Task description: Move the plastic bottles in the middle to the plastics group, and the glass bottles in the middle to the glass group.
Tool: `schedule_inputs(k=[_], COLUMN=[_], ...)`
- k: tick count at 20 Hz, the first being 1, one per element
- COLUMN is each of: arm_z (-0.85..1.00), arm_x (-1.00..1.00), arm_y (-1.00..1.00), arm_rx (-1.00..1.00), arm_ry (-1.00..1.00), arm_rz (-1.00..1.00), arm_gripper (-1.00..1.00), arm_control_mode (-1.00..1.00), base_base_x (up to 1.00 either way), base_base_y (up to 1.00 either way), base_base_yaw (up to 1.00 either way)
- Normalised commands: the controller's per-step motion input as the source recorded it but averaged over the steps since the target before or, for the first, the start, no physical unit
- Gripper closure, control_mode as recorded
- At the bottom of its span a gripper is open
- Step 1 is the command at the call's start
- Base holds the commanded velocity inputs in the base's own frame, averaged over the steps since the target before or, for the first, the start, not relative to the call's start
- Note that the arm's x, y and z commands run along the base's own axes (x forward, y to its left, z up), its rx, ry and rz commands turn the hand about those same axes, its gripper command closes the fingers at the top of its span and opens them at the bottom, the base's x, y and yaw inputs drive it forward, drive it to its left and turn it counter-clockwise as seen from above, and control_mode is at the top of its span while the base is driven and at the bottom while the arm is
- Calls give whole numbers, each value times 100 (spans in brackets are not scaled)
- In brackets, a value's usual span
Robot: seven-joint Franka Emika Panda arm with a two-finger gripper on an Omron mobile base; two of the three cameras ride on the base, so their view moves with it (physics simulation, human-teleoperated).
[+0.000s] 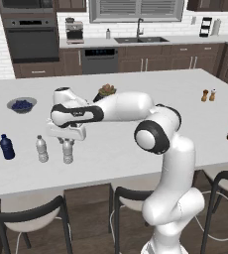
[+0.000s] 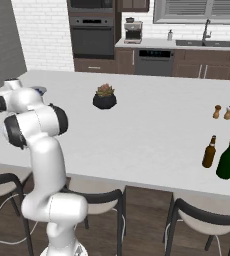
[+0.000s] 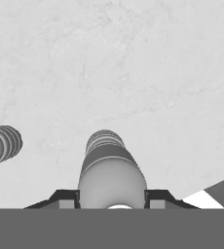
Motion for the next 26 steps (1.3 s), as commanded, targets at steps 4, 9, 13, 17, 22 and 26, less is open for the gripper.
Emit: schedule_inputs(k=[4, 9, 13, 17, 22, 26], arm_z=[-10, -11, -15, -16, -17, -15], arm_x=[24, 24, 17, 13, 4, 2], arm_y=[33, 23, 8, 3, 3, 4], arm_rx=[0, 0, 0, 0, 3, 7], arm_ry=[0, 0, 0, 0, -3, -5], arm_rz=[0, 0, 0, 0, 0, 0], arm_gripper=[100, 100, 100, 100, 100, 100], arm_control_mode=[-100, -100, -100, -100, -100, -100], base_base_x=[0, 0, 0, 0, 0, 0], base_base_y=[0, 0, 0, 0, 0, 0], base_base_yaw=[0, 0, 0, 0, 0, 0])
